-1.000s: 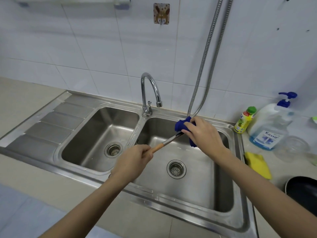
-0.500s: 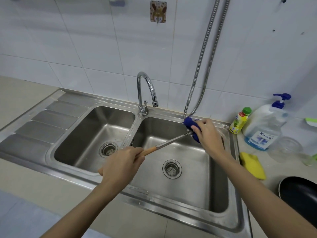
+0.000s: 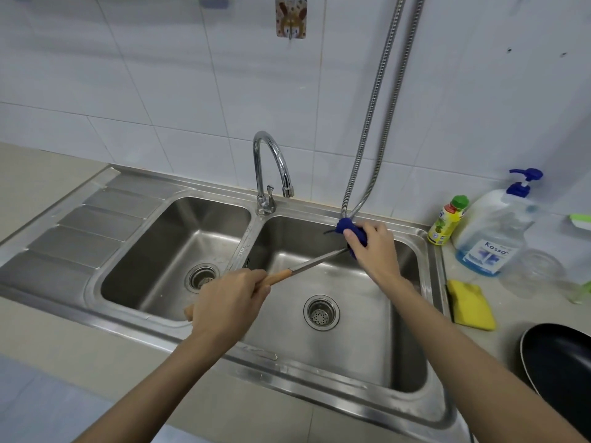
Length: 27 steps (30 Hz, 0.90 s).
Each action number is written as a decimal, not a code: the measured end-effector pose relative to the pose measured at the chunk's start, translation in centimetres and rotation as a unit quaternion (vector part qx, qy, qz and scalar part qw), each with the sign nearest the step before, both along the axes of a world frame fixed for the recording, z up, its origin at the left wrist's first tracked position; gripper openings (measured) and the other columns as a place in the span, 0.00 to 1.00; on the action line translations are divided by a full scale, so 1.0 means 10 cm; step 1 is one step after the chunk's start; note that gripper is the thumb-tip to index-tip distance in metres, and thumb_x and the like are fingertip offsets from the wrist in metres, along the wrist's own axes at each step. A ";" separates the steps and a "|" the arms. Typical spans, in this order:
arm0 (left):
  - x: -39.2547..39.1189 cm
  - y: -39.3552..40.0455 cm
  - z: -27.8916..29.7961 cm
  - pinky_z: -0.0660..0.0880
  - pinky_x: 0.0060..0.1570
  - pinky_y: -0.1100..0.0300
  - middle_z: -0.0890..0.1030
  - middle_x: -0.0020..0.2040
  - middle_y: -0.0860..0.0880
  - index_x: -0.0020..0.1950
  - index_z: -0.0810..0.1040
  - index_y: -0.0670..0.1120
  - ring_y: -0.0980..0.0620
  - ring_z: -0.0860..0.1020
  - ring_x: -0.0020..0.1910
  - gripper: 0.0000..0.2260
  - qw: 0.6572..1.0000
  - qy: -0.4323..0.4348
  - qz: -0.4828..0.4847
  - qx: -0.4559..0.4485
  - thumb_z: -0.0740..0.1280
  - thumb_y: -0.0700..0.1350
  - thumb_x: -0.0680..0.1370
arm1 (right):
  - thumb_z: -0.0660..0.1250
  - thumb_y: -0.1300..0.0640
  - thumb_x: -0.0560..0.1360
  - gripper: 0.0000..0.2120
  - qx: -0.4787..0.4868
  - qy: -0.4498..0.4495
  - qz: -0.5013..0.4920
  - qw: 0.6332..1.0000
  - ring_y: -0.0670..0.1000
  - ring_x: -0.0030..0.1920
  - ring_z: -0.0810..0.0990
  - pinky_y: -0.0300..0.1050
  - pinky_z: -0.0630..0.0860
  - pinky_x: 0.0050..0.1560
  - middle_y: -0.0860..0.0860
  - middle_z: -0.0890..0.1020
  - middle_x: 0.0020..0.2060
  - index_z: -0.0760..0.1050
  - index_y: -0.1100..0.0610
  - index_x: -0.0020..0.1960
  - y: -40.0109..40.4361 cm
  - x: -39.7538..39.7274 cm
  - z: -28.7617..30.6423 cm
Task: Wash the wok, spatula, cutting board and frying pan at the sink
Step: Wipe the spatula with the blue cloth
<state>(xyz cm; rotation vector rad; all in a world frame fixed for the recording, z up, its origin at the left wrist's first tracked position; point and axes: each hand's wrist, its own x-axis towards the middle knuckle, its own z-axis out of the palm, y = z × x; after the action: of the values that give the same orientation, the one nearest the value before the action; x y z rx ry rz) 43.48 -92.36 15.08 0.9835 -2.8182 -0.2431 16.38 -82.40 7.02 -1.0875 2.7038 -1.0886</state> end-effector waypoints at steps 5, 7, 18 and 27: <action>0.03 0.01 -0.07 0.69 0.29 0.62 0.77 0.38 0.55 0.47 0.76 0.53 0.56 0.76 0.36 0.10 1.000 -0.005 0.003 0.010 0.58 0.55 0.80 | 0.65 0.46 0.76 0.15 0.018 0.186 0.079 0.979 0.51 0.50 0.72 0.43 0.71 0.49 0.51 0.76 0.49 0.77 0.53 0.58 0.02 0.25 0.04; 0.09 0.01 -0.07 0.74 0.33 0.58 0.78 0.40 0.55 0.48 0.76 0.53 0.56 0.77 0.38 0.10 1.000 -0.006 -0.007 0.008 0.58 0.55 0.80 | 0.62 0.45 0.77 0.16 0.041 0.169 0.048 0.984 0.54 0.49 0.74 0.47 0.72 0.45 0.53 0.77 0.47 0.78 0.54 0.58 0.02 0.08 0.01; 0.03 0.07 0.03 0.57 0.26 0.64 0.78 0.41 0.55 0.47 0.75 0.53 0.53 0.76 0.38 0.09 0.999 0.019 -0.007 -0.025 0.59 0.54 0.81 | 0.60 0.47 0.79 0.14 -0.013 0.094 0.010 0.995 0.51 0.48 0.73 0.43 0.67 0.45 0.52 0.77 0.46 0.77 0.55 0.56 0.08 0.08 0.07; -0.04 0.03 0.06 0.64 0.30 0.62 0.78 0.41 0.55 0.49 0.77 0.53 0.53 0.77 0.41 0.10 0.999 0.030 -0.001 -0.027 0.59 0.54 0.80 | 0.61 0.50 0.79 0.14 -0.048 0.097 0.002 0.994 0.51 0.47 0.74 0.44 0.70 0.45 0.53 0.77 0.47 0.77 0.57 0.57 0.05 0.27 0.16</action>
<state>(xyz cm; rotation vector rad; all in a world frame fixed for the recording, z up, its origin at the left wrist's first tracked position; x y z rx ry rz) 43.11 -92.08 15.72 0.9463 -2.7557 -0.1928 19.04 -81.93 8.67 -1.2765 2.8193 -1.1809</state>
